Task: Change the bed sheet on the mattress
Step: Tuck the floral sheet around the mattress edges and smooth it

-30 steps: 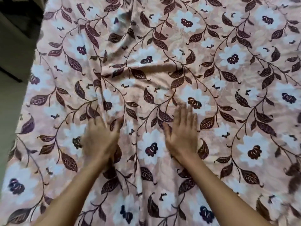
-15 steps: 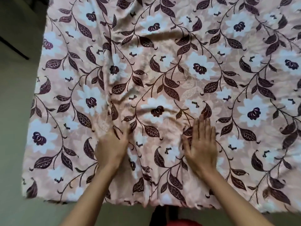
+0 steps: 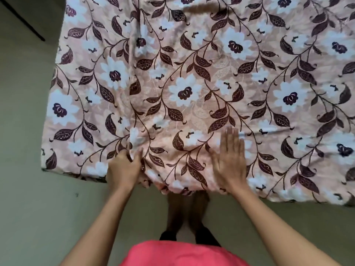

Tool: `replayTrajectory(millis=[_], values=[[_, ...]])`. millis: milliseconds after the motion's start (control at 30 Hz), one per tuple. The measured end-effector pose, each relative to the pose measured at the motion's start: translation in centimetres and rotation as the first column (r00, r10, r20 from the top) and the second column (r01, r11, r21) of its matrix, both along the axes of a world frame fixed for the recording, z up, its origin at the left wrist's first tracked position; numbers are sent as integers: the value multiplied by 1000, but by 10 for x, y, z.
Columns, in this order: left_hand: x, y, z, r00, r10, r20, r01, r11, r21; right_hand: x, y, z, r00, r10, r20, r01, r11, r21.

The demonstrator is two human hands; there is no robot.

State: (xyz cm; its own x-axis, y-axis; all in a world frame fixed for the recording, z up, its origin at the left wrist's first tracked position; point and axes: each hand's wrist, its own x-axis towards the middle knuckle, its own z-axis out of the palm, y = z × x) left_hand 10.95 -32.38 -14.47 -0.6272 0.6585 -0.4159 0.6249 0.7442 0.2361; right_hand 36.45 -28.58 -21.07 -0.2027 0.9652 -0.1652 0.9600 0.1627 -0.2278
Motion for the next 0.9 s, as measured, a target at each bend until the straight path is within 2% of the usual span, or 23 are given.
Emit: replayTrajectory(millis=[100, 200, 333, 500, 567, 634, 700, 767, 834, 900], values=[[20, -25, -2, 996, -92, 14, 93, 989, -115, 31, -17, 1, 997, -60, 54, 61, 998, -27], [46, -55, -3, 993, -114, 15, 115, 990, -85, 7, -35, -2, 999, -31, 32, 31, 1000, 5], [34, -78, -14, 994, 84, -65, -86, 996, -24, -52, -55, -11, 993, 112, -26, -111, 993, 45], [11, -79, -16, 997, 7, -81, -5, 1000, 19, -106, -73, -9, 927, 371, -60, -367, 928, 68], [9, -75, -10, 998, 29, -52, -24, 996, 90, -104, -68, -4, 913, 401, -77, -394, 915, 91], [-4, -65, -5, 994, 103, -42, -93, 978, 185, -87, -58, -1, 950, 297, -98, -288, 952, 102], [-25, -55, -6, 991, 110, -72, -92, 971, 219, -62, -46, -1, 992, 106, -64, -102, 993, 62], [-40, -45, -11, 989, -50, -136, 69, 988, 136, -42, -38, -1, 1000, -6, 25, 7, 1000, -12], [-47, -39, -17, 952, -248, -180, 258, 966, 31, -48, -34, 0, 996, -31, 80, 35, 998, -57], [-49, -36, -20, 907, -374, -194, 383, 923, 14, -83, -38, 0, 997, -18, 76, 23, 998, -59]])
